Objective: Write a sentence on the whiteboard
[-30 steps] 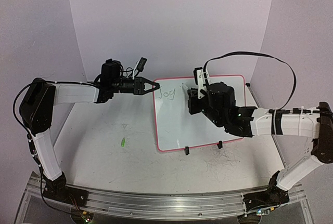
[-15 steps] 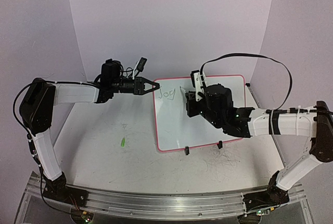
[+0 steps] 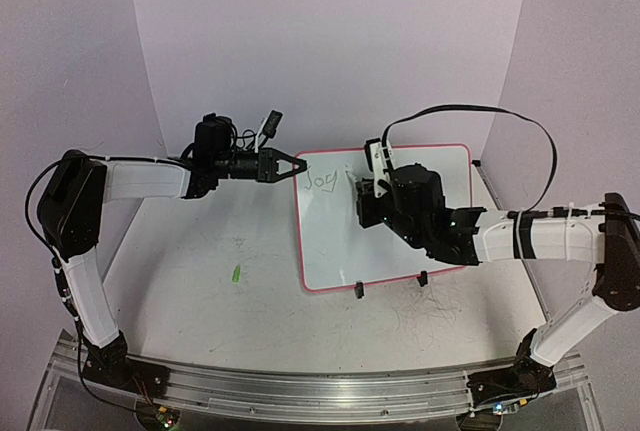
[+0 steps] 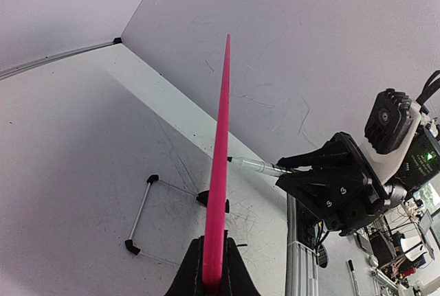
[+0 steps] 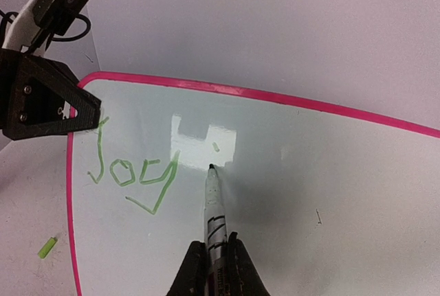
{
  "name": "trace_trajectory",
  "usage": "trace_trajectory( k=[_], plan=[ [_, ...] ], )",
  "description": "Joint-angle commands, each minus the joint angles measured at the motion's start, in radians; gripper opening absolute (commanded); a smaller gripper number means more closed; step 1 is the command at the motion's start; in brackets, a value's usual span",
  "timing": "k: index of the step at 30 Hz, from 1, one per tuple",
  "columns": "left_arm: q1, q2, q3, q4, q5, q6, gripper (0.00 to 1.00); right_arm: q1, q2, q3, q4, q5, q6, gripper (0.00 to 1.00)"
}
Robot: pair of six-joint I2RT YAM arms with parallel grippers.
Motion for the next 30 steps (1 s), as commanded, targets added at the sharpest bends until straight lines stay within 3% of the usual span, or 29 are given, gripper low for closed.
trace_trajectory(
  k=[1, 30],
  plan=[
    [-0.010, -0.020, -0.010, -0.023, -0.053, 0.032, 0.00, -0.002, 0.011, 0.012, -0.001, 0.017, 0.015, 0.00],
    [-0.010, -0.018, -0.009, -0.023, -0.052, 0.032, 0.00, -0.001, -0.016, -0.045, -0.054, -0.023, 0.076, 0.00]
  ],
)
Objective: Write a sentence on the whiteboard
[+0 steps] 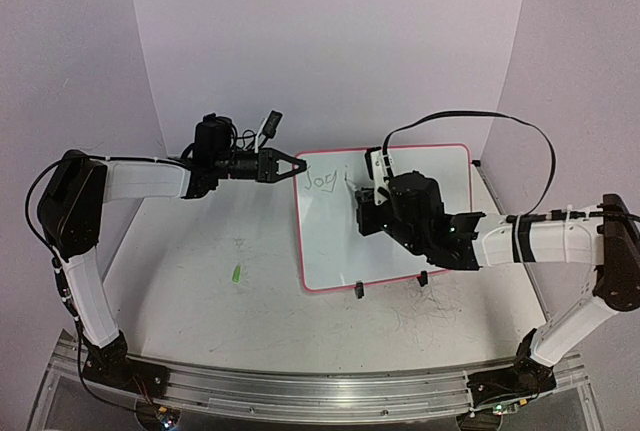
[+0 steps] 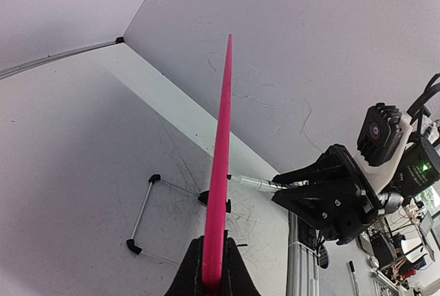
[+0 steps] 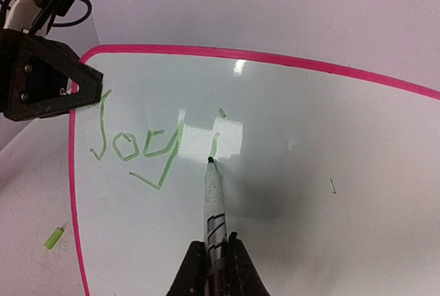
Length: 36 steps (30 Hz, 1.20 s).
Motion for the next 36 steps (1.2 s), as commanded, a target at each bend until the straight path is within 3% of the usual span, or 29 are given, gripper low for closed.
trace_trajectory(
  k=[1, 8, 25, 36],
  plan=[
    [-0.011, -0.018, -0.009, -0.021, -0.045, 0.032, 0.00, -0.003, -0.019, -0.003, -0.041, -0.011, 0.009, 0.00],
    [-0.010, -0.020, -0.010, -0.021, -0.045, 0.034, 0.00, -0.009, -0.073, 0.036, -0.024, 0.001, -0.016, 0.00],
    [-0.010, -0.028, -0.010, -0.021, -0.045, 0.037, 0.00, -0.035, -0.018, 0.085, -0.005, -0.002, -0.037, 0.00],
    [-0.010, -0.025, -0.008, -0.020, -0.042, 0.035, 0.00, -0.034, -0.027, 0.037, -0.014, -0.001, -0.006, 0.00]
  ],
)
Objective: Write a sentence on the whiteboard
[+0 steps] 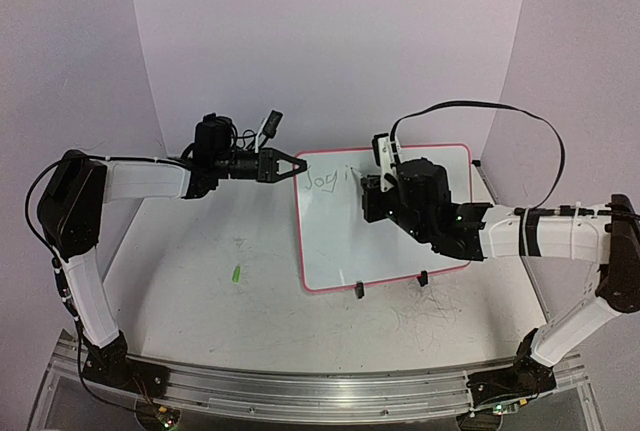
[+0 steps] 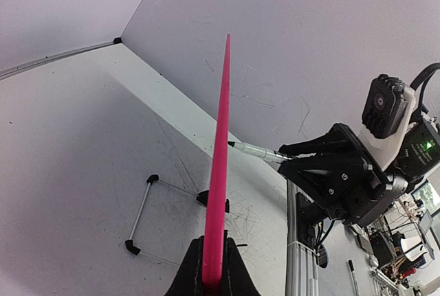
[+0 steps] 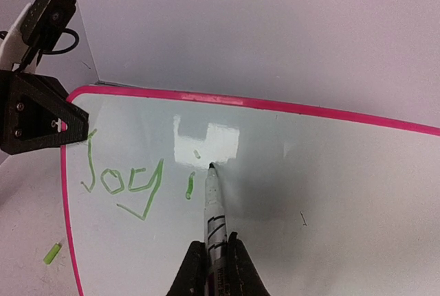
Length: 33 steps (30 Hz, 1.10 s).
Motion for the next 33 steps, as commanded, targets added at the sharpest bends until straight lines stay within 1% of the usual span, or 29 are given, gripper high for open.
trace_trajectory(
  k=[1, 21, 33],
  plan=[
    [-0.009, -0.025, -0.008, -0.023, -0.047, 0.035, 0.00, -0.004, 0.000, -0.008, 0.014, 0.007, 0.014, 0.00],
    [-0.010, -0.022, -0.008, -0.023, -0.047, 0.034, 0.00, 0.003, -0.017, -0.075, -0.008, -0.019, 0.067, 0.00],
    [-0.011, -0.022, -0.008, -0.023, -0.045, 0.033, 0.00, 0.002, 0.001, -0.035, 0.005, -0.002, 0.045, 0.00]
  ],
)
